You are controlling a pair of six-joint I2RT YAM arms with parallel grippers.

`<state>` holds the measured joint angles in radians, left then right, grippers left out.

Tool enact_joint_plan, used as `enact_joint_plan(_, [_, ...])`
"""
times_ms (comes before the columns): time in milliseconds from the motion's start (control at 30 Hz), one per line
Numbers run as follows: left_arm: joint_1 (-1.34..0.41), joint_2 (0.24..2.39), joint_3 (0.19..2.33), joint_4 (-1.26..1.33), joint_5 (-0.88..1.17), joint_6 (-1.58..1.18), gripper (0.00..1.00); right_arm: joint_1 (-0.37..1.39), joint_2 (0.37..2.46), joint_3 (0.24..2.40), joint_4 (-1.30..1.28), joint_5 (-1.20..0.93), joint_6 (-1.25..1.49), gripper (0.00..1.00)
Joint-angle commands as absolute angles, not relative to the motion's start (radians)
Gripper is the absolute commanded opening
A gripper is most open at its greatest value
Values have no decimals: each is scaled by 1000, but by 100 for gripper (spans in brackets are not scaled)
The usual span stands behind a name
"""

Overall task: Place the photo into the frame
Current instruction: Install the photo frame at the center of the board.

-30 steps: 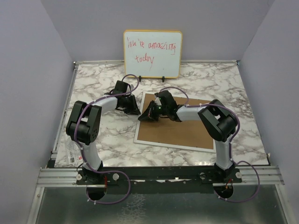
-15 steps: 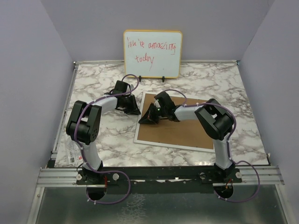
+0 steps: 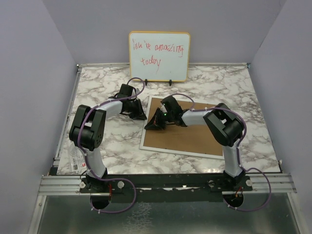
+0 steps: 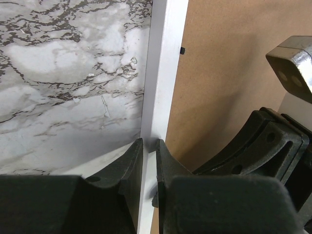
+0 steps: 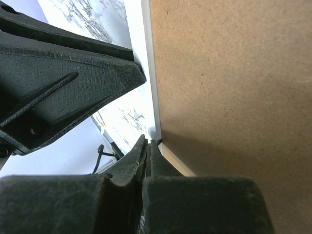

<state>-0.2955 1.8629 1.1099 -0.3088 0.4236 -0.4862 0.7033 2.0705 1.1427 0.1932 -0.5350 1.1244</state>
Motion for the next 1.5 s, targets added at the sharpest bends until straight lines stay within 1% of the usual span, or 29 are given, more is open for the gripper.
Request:
enact_joint_plan(0, [-309,1977,1040,-453,277,-440,16,711,2113,1131,22,-454,1087,1])
enact_joint_plan(267, [-300,1991,1046,-484,221,-439,16,707,2105,1110,-66,-397,1090,1])
enact_joint_plan(567, [-278,2016,1063,-512,187,-434,15,682,2091,1042,-65,-379,1070,1])
enact_joint_plan(833, [-278,2031,1071,-520,182,-433,15,681,2103,1077,-153,-346,1012,1])
enact_joint_plan(967, [-278,2026,1076,-520,189,-430,15,682,2042,1106,-207,-278,986,1])
enact_joint_plan(1100, [-278,2017,1092,-520,222,-429,16,668,1913,1108,-155,-210,958,1])
enact_joint_plan(1200, [-278,2007,1105,-511,264,-423,21,636,1868,1127,-85,-223,951,1])
enact_joint_plan(1300, [-278,1996,1114,-494,326,-417,34,601,1902,1216,-68,-282,932,2])
enact_joint_plan(1367, [-278,1994,1121,-478,363,-417,40,580,1951,1291,-60,-325,924,7])
enact_joint_plan(1467, [-278,1997,1140,-457,393,-432,46,562,2029,1400,-40,-385,922,15])
